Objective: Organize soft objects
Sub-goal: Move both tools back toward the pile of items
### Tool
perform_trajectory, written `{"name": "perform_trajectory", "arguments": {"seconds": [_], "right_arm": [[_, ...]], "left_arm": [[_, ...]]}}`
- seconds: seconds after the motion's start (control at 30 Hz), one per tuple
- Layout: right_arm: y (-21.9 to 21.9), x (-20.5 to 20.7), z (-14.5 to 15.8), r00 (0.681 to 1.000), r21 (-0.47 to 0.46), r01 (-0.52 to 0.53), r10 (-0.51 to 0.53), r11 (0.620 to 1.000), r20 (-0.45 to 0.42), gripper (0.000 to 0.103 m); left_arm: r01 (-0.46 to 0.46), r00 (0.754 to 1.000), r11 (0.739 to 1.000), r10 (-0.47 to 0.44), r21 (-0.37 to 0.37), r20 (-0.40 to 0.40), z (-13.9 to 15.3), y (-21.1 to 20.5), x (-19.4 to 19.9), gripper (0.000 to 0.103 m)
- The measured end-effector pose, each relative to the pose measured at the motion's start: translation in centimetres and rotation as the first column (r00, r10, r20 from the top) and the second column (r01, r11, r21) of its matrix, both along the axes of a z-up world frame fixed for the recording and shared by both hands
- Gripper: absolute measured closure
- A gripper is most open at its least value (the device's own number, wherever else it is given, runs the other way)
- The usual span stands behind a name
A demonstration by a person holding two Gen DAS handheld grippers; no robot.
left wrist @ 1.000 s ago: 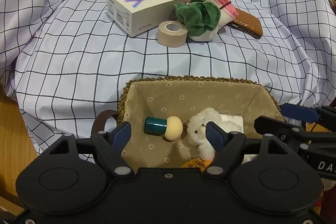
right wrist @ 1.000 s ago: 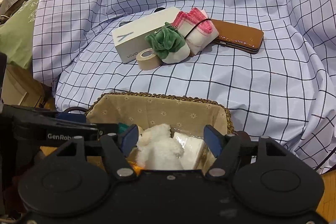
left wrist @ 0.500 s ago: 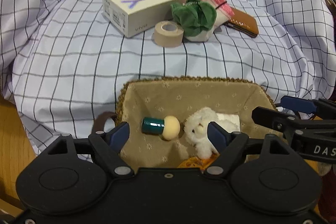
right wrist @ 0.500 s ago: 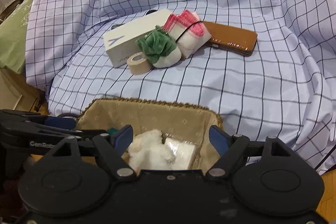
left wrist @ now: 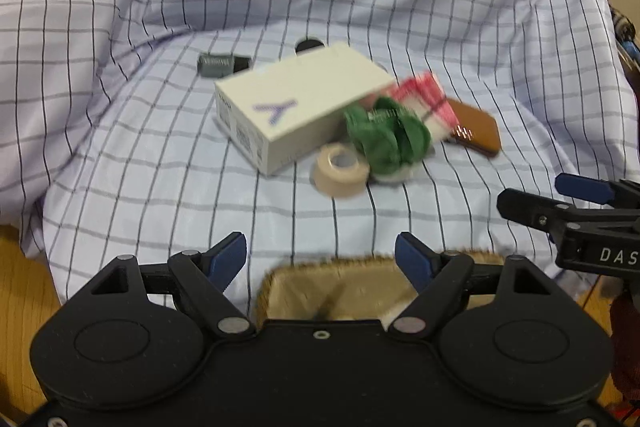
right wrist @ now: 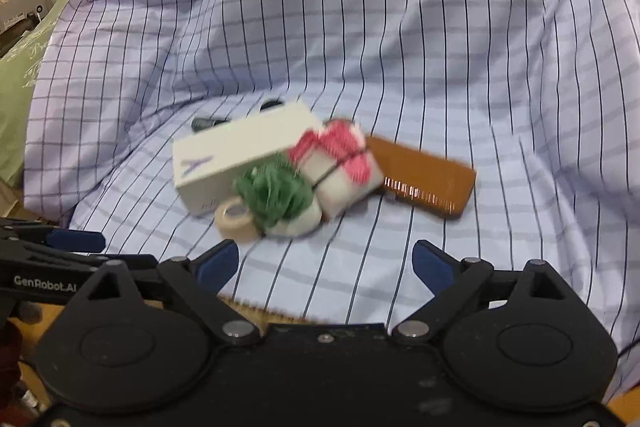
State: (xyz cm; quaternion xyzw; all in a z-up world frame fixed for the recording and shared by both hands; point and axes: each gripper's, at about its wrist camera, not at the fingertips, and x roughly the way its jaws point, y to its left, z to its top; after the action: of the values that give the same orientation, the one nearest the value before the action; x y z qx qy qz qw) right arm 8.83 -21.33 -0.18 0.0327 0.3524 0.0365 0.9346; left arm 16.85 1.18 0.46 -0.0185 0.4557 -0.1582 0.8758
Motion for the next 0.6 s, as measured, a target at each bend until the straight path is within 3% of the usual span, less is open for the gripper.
{"name": "perform_trajectory", "arguments": {"seconds": [0.23, 0.33, 0.4, 0.53, 0.6], "right_arm": [[0.5, 4.3, 1.1, 0.998, -0.044, 0.013, -0.011, 0.999, 0.062, 0.0], [0.7, 6.4, 1.5, 0.996, -0.04, 0.031, -0.027, 0.999, 0.083, 0.0], [0.8, 7.6, 1.6, 0.993, -0.036, 0.052, -0.048, 0.998, 0.106, 0.0], [0.8, 9.6, 1.7, 0.978, -0.015, 0.096, -0.092, 0.995, 0.188, 0.0], [1.1, 11.1, 1.8, 0.98, -0.043, 0.091, -0.081, 0.995, 0.181, 0.0]], "left_arm": [[-0.053, 0.997, 0.998, 0.054, -0.017, 0.061, 0.4, 0.1, 3.1, 0.026], [-0.082, 0.993, 0.997, 0.082, -0.003, 0.08, 0.3, -0.3, 5.0, 0.024], [-0.101, 0.991, 0.995, 0.1, 0.007, 0.086, 0.2, -0.5, 6.3, 0.016], [-0.116, 0.988, 0.993, 0.116, -0.01, 0.105, 0.1, -0.5, 8.2, 0.016], [-0.129, 0.985, 0.991, 0.131, -0.023, 0.112, 0.0, -0.4, 9.1, 0.016]]}}
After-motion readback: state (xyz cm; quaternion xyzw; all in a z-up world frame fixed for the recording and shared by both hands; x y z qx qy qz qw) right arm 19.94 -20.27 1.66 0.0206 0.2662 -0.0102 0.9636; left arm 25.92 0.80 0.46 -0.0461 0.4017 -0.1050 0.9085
